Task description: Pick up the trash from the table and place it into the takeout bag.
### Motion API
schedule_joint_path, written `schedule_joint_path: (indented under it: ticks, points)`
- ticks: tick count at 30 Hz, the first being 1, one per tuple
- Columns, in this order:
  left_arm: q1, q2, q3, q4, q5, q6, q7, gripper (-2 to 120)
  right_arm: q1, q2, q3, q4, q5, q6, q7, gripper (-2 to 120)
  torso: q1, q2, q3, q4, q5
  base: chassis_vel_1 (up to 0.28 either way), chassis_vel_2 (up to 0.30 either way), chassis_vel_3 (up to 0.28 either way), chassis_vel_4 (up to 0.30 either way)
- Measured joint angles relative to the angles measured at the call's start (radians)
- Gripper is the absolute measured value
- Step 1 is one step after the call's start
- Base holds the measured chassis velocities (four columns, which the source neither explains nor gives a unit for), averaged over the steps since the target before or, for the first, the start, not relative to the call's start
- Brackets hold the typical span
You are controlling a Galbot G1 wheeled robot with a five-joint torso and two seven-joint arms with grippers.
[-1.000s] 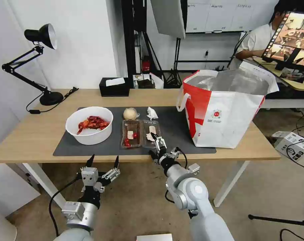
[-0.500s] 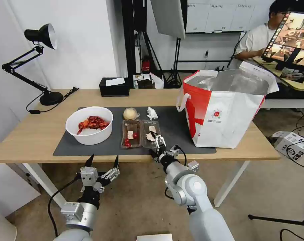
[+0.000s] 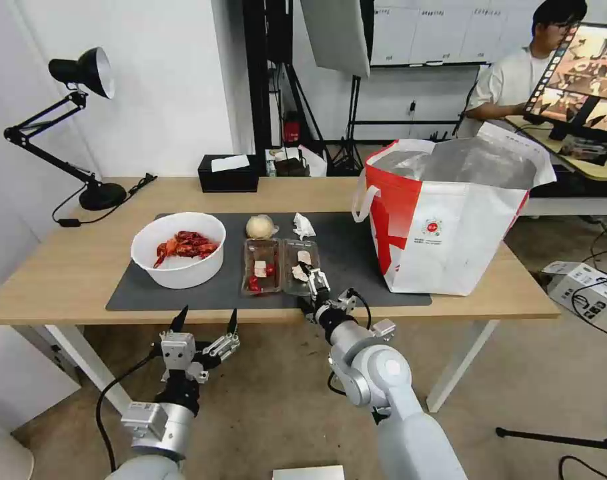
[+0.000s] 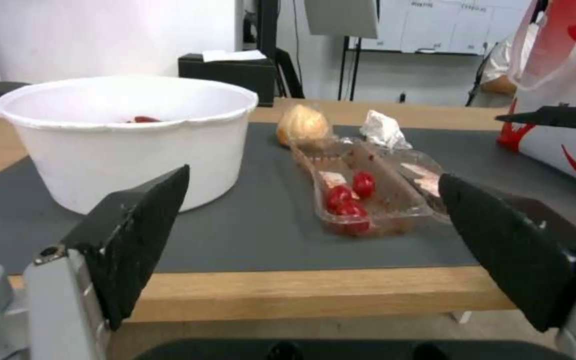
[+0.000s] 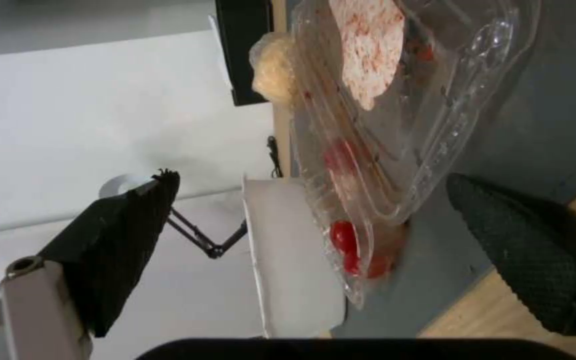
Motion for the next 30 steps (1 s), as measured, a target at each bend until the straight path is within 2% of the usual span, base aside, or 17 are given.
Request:
schedule_joint_path:
  ticks: [14, 25, 26, 30]
  points:
    - [0.005, -0.002, 0.001, 0.000, 0.001, 0.000, 0.000, 100, 0.016, 0.006, 0.001, -0.014, -0.001, 0.000, 0.004, 100, 0.000, 0.000, 0.000, -0.0002, -0.0001, 0.000, 0.000, 0.000, 0.000]
    - [0.012, -0.005, 0.001, -0.007, 0.004, 0.000, 0.000, 100, 0.014, 0.001, 0.005, -0.001, -0.005, 0.005, 0.000, 100, 0.000, 0.000, 0.000, 0.0009, 0.0002, 0.000, 0.000, 0.000, 0.000]
    - [0.014, -0.006, 0.001, -0.007, 0.005, 0.000, 0.000, 100, 0.012, 0.000, 0.006, 0.004, -0.006, 0.007, 0.000, 100, 0.001, -0.001, 0.000, 0.0002, 0.0000, 0.000, 0.000, 0.000, 0.000]
    - [0.017, -0.006, 0.002, -0.008, 0.006, 0.000, 0.000, 100, 0.010, 0.000, 0.004, 0.012, -0.006, 0.008, 0.000, 100, 0.001, -0.001, 0.000, 0.0003, 0.0003, 0.000, 0.000, 0.000, 0.000]
